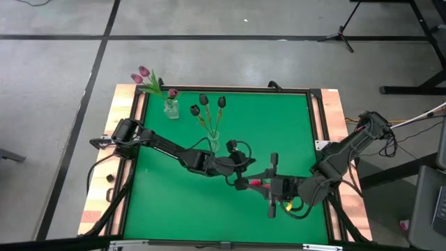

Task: Sort flowers into vase by color
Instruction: Adjust the pink tulips, then return to Home Position

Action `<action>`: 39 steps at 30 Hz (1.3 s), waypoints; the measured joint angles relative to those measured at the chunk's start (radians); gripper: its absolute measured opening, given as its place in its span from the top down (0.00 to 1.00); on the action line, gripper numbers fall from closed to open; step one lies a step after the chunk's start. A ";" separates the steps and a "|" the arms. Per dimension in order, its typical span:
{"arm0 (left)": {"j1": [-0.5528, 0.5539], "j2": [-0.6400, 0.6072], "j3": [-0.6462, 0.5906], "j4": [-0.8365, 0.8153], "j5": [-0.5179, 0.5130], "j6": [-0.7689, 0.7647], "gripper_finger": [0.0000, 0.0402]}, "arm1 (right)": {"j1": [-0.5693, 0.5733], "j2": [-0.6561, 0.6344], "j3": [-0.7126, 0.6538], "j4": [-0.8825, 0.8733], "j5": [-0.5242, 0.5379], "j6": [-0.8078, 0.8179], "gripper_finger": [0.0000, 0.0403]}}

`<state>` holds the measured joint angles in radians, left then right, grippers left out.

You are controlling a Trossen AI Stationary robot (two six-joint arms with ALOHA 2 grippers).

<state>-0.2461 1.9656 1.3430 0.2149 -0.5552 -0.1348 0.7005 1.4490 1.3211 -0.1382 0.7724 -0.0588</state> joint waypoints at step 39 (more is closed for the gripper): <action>-0.383 -0.414 0.000 -0.199 0.000 0.118 1.00 | 0.340 -0.327 0.282 -0.912 0.216 0.400 0.79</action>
<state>-0.6293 1.5513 1.3426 0.0162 -0.5554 -0.0171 1.0405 1.1222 1.6028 -1.0500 0.9882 0.3413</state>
